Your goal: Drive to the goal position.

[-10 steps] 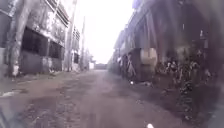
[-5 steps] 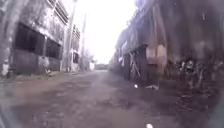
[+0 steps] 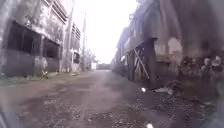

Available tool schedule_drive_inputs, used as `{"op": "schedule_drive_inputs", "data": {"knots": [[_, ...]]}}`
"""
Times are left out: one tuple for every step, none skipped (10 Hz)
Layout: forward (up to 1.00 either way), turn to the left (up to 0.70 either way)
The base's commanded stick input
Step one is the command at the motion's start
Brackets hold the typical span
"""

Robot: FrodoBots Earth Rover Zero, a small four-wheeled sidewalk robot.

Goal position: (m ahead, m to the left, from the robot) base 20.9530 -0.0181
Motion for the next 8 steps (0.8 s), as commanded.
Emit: {"op": "schedule_drive_inputs", "data": {"knots": [[1.00,0.00],[1.00,0.00],[1.00,0.00],[1.00,0.00],[1.00,0.00],[1.00,0.00],[1.00,0.00],[1.00,0.00]]}}
